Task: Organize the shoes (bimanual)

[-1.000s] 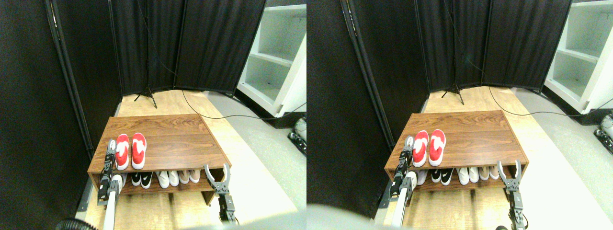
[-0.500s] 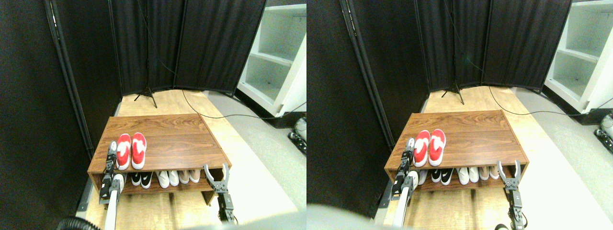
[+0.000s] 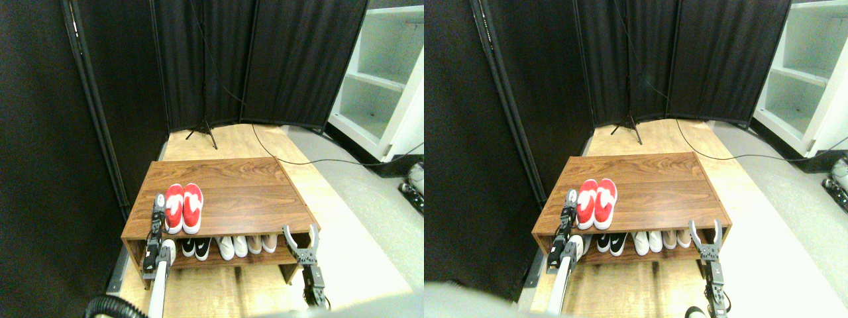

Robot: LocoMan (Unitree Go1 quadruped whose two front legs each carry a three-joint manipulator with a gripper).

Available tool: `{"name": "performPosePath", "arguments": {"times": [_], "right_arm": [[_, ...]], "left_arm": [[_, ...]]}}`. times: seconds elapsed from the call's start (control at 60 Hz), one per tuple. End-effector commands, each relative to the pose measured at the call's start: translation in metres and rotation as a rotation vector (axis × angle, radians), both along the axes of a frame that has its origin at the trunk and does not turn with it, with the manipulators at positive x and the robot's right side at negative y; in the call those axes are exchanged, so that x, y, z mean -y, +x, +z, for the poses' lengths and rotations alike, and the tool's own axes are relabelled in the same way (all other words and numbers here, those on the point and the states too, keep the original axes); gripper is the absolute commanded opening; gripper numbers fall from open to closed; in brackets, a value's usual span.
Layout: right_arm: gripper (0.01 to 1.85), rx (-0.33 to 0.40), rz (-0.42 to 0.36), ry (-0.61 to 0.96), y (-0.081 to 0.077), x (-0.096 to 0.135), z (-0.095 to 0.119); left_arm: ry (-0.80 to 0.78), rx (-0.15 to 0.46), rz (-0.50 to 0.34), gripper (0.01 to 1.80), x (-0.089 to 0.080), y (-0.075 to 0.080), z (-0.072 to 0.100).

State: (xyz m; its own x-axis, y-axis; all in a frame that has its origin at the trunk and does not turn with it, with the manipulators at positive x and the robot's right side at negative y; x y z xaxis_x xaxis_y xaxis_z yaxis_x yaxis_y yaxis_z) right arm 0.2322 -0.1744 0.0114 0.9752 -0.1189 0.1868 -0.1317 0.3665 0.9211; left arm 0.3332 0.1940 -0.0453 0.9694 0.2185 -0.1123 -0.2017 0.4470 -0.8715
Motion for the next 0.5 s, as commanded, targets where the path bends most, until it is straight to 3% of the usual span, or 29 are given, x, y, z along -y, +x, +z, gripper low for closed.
{"name": "performPosePath", "arguments": {"times": [0.017,0.233,0.5], "right_arm": [[0.47,0.036,0.012,-0.013,0.002,0.000,0.004],[0.47,0.034,-0.013,-0.024,0.004,0.002,0.004],[0.46,0.027,-0.007,-0.022,0.005,0.005,0.000]], "left_arm": [[-0.018,0.028,-0.032,0.01,0.009,0.003,0.005],[-0.003,0.037,-0.025,0.01,0.009,0.004,0.006],[0.138,0.101,-0.070,0.01,-0.033,0.007,0.009]]}}
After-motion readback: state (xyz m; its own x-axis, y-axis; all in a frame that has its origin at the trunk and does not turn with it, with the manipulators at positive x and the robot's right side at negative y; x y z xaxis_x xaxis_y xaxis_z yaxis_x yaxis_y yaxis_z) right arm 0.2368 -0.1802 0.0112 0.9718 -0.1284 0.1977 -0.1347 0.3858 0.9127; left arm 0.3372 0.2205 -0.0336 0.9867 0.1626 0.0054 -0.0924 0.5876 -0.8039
